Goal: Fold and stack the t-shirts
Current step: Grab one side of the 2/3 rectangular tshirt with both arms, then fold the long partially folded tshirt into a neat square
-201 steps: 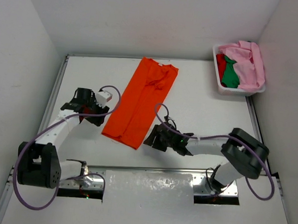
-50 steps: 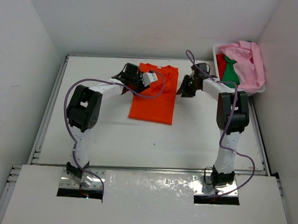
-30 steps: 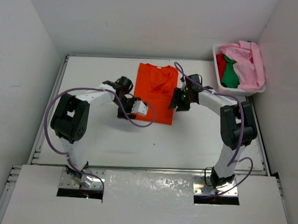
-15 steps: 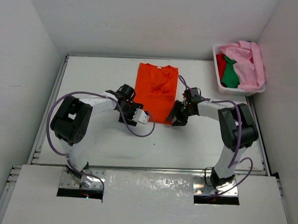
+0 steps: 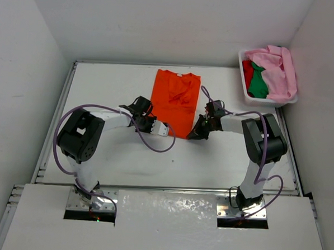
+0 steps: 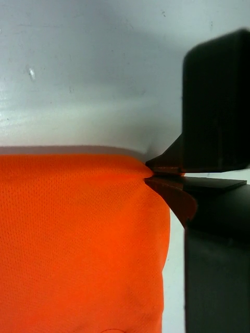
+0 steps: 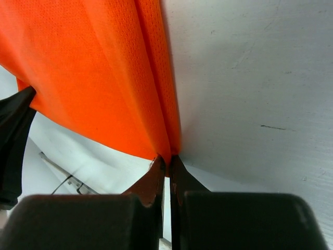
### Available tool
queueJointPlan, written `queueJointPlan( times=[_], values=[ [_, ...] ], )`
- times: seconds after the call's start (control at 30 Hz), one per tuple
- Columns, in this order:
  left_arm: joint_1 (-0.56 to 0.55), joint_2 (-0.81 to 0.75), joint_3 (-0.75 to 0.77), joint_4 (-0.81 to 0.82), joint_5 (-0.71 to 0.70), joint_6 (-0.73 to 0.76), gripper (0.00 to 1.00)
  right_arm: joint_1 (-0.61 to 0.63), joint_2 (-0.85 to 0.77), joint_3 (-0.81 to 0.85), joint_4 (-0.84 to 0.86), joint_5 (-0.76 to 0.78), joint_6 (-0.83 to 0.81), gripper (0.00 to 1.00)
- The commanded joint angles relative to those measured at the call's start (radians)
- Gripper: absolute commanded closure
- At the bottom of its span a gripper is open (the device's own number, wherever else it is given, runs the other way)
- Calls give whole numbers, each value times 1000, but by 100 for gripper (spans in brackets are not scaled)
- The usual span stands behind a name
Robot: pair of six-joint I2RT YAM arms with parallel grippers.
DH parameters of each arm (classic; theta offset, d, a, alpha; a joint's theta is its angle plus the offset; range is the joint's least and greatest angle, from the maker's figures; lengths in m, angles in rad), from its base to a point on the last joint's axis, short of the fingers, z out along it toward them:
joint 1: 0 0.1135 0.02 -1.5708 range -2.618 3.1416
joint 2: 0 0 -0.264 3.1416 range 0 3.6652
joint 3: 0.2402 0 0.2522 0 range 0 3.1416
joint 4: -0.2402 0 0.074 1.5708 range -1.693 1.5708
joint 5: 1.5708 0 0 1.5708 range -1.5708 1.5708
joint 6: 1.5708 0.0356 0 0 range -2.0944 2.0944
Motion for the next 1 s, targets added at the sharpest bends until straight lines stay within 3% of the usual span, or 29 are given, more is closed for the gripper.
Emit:
queueJointPlan(
  times=[0.0,0.2,0.47,0.73,0.87,0.97],
  values=[
    [-9,-13,23,22,-14,-73,100,-9,2,-4,-12,34,-44,100],
    [-23,-68,17,-60,-47,-121,100,-9,-48,2,-96,3,-161,100],
    [-141,-283,-93,-231,-68,-271,100,76,-278,-119,-286,-14,-313,100],
    [-273,-594,-181,-467,-41,-432,100,178,-605,-223,-547,58,-336,100],
    [-348,-683,-162,-560,-24,-523,100,270,-783,-202,-644,87,-288,100],
    [-385,-726,-97,-651,21,-576,100,316,-820,-165,-716,86,-256,100]
  ],
)
